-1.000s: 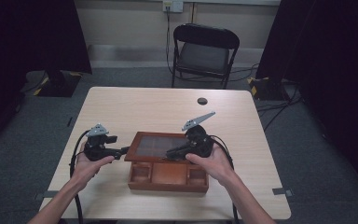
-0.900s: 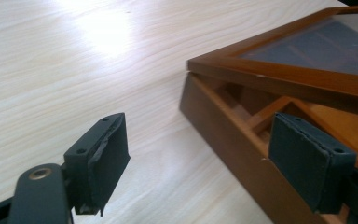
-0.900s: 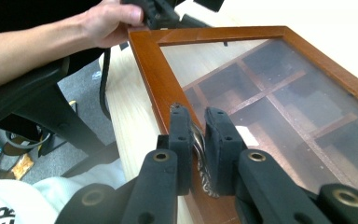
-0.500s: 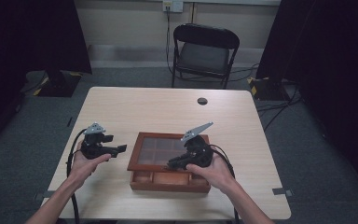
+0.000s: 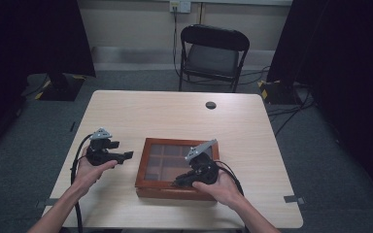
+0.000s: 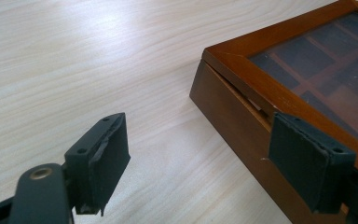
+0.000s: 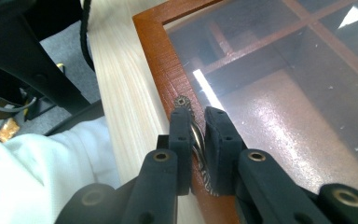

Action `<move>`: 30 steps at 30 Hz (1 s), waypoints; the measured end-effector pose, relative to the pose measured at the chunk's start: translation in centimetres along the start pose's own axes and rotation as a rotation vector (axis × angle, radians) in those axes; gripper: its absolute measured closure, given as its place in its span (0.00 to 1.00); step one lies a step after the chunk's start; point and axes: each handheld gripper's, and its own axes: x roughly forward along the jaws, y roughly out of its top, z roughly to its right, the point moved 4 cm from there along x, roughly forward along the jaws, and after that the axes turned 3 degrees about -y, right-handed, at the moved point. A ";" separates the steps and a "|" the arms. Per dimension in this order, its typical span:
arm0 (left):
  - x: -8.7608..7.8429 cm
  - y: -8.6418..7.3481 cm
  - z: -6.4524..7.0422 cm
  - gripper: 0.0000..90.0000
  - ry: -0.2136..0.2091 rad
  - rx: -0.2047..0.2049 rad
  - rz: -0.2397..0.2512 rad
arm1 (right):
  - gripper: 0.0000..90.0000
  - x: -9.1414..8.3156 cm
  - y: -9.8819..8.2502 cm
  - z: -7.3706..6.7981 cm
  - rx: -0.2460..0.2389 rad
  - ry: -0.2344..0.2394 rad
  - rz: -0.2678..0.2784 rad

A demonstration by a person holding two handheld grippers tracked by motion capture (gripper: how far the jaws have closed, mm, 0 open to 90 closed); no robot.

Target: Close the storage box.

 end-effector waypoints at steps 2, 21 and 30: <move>0.0 0.0 0.0 0.22 0.000 -0.003 0.000 | 0.91 0.5 -0.3 0.0 0.007 0.010 -0.003; 0.3 0.1 0.6 0.23 -0.006 -0.006 -0.031 | 0.76 -1.3 0.1 1.3 0.097 0.028 0.153; 0.6 0.3 2.2 0.23 -0.037 0.037 -0.060 | 0.45 -4.9 -1.4 4.1 0.237 -0.133 0.263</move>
